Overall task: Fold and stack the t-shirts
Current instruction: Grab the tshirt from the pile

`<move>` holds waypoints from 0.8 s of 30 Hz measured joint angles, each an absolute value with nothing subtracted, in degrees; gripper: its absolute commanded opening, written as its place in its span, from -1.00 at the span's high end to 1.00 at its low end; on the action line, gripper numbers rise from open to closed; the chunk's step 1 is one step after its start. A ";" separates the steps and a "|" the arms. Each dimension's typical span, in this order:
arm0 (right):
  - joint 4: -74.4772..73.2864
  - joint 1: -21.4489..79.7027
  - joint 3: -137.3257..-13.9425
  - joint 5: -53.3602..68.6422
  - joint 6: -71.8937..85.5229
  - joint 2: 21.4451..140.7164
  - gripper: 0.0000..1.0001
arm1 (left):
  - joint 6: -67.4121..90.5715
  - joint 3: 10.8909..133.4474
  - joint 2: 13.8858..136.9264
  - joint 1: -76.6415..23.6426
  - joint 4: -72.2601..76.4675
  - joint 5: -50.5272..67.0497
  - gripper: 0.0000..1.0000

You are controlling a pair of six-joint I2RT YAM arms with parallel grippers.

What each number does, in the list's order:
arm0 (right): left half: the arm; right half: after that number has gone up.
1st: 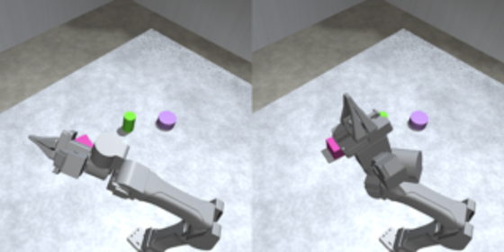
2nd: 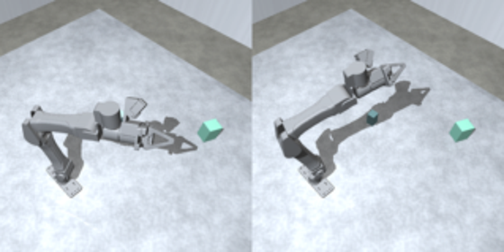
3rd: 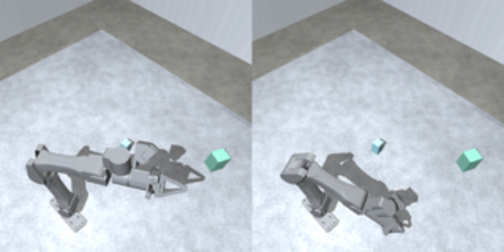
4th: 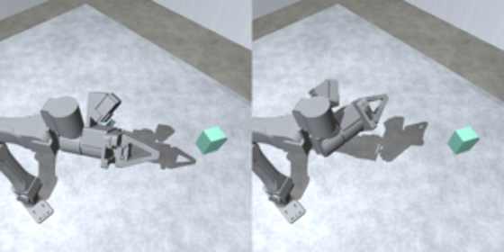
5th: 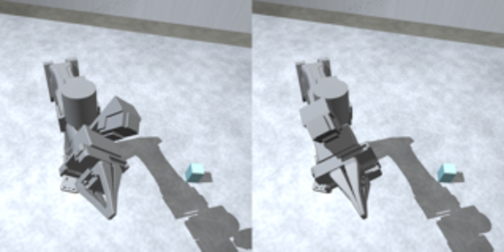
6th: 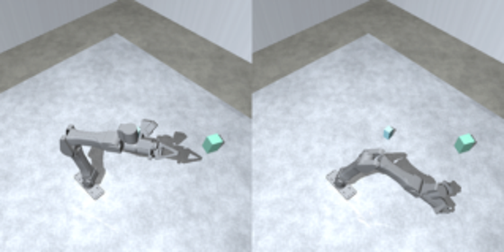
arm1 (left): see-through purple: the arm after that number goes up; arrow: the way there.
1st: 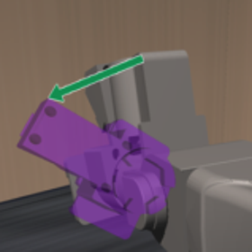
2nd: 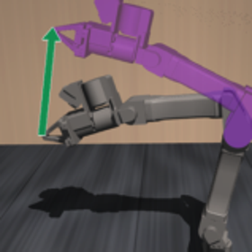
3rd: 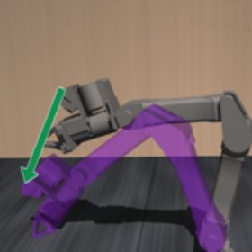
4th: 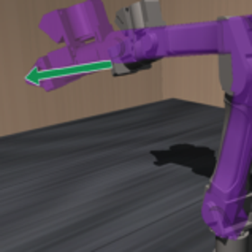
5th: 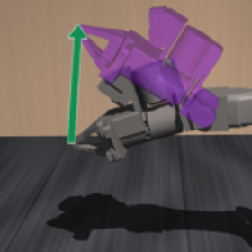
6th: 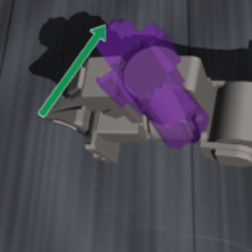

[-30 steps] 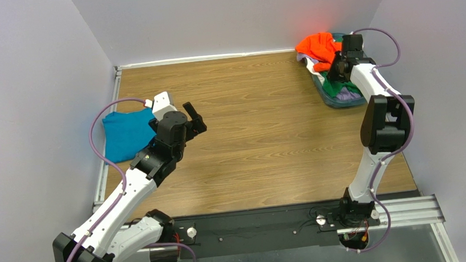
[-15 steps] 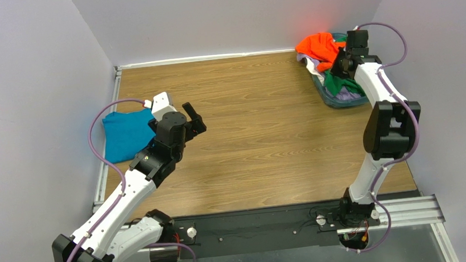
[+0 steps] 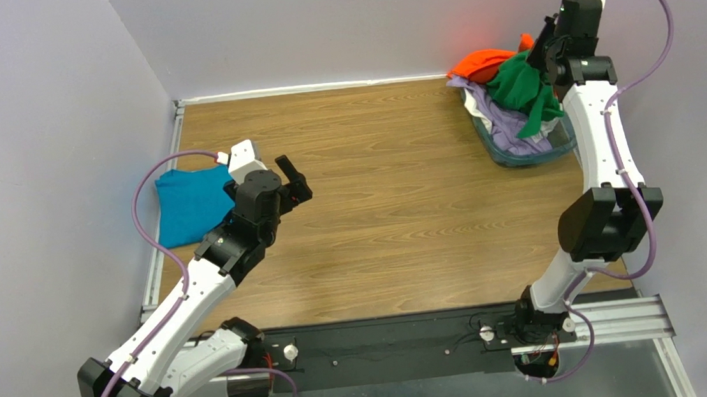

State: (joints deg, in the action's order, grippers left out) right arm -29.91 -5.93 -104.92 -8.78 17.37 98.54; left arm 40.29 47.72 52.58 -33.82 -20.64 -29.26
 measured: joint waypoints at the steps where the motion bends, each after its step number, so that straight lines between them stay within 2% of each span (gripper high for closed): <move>1: -30.00 -5.93 -106.15 -9.02 17.10 98.54 0.85 | 40.32 47.72 52.56 -33.82 -20.64 -29.26 -0.97; 6: -30.00 -5.93 -110.74 -9.96 15.88 98.54 0.85 | 40.32 47.72 52.49 -33.82 -20.64 -29.26 -0.97; 14: -30.83 -5.93 -108.90 -9.45 15.70 100.92 0.82 | 40.29 47.72 52.51 -33.82 -20.73 -29.21 -0.97; 24: -33.47 -5.93 -124.81 -4.86 16.95 103.63 0.78 | 40.29 47.72 52.49 -33.82 -20.73 -28.71 -0.97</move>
State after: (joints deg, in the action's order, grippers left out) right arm -33.47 -5.93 -124.81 -4.86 16.95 103.63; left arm 40.29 47.72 52.49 -33.82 -20.73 -28.71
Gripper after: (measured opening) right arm 0.113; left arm 0.984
